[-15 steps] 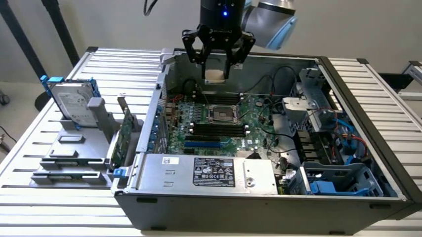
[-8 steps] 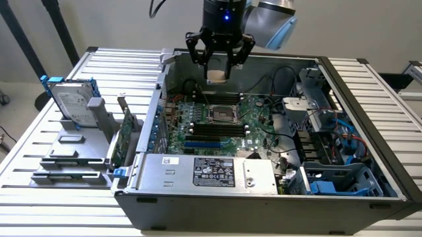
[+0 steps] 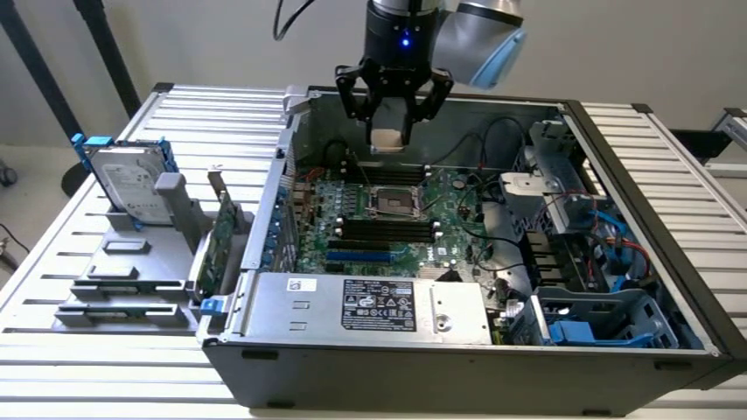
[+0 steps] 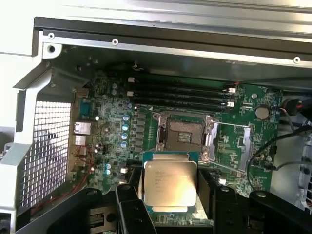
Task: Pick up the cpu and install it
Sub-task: 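Pick up the cpu and move it towards the insertion slot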
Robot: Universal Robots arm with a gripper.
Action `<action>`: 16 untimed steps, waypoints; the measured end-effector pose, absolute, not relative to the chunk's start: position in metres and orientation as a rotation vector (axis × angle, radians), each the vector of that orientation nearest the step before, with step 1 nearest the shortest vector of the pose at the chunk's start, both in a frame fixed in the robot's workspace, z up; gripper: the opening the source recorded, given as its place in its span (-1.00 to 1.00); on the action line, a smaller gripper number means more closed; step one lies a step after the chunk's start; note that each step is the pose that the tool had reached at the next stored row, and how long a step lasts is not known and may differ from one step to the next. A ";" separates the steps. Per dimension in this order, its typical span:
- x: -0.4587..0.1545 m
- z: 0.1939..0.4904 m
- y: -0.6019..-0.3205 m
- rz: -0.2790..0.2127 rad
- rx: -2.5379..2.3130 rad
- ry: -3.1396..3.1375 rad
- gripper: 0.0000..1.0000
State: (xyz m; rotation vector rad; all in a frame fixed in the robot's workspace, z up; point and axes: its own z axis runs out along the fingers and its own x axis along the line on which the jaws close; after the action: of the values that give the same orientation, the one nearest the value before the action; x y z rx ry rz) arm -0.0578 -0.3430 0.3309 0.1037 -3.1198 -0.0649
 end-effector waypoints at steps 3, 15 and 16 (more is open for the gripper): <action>-0.054 0.326 -0.342 -0.067 0.091 -3.120 0.09; -0.042 0.307 -0.342 -0.087 -0.010 -3.123 0.09; -0.042 0.306 -0.341 -0.089 -0.012 -3.123 0.09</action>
State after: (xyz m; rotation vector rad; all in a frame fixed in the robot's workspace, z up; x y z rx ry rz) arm -0.0417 -0.3412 0.3058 -0.0121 -3.1225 -0.0891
